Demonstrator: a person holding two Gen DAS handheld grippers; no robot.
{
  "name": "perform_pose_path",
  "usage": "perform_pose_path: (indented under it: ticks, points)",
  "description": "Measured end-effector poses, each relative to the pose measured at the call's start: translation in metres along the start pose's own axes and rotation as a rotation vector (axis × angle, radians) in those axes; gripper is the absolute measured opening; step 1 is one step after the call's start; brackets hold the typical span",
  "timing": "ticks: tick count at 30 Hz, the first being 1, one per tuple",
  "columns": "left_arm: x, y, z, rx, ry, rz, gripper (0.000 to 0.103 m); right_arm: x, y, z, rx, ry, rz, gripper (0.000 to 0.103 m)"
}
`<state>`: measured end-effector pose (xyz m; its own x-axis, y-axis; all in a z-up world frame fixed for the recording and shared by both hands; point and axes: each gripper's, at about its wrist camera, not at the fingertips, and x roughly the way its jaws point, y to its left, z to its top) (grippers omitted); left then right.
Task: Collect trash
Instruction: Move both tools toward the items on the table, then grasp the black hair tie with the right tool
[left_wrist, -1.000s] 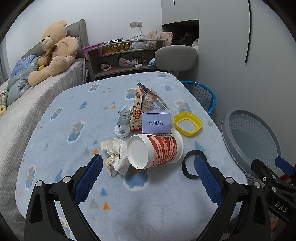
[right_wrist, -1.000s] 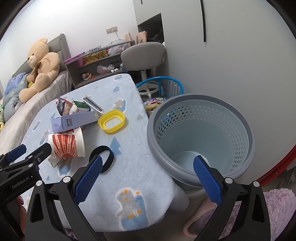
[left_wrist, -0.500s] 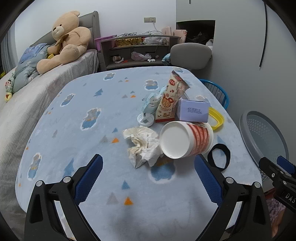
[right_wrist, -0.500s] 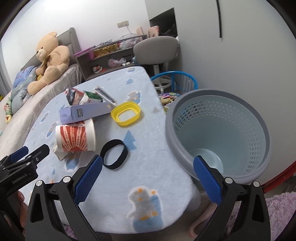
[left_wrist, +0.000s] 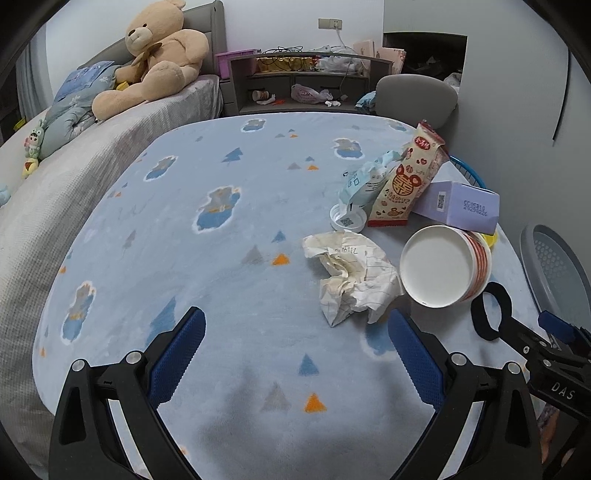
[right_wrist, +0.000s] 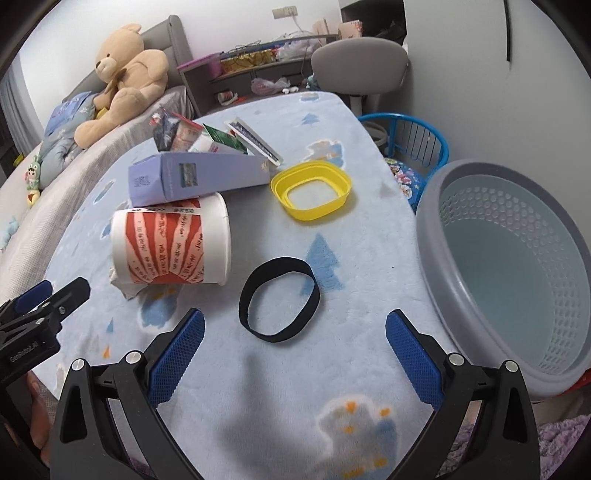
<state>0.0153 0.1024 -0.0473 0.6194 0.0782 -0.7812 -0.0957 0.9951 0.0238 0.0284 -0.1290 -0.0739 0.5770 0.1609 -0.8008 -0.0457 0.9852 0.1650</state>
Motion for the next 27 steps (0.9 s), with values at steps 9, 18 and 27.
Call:
perform_pose_path:
  ticks: [9, 18, 27]
  points:
    - [0.013, 0.003, 0.000, -0.004, 0.021, 0.008, 0.095, 0.024, 0.007, 0.005, -0.043, 0.035, -0.066, 0.089]
    - [0.017, 0.006, 0.001, -0.010, 0.029, 0.012, 0.095, 0.037, 0.017, 0.008, -0.102, 0.036, -0.130, 0.067]
    - [0.018, 0.008, 0.000, -0.014, 0.031, -0.001, 0.095, 0.028, 0.010, 0.006, -0.075, 0.029, -0.113, 0.015]
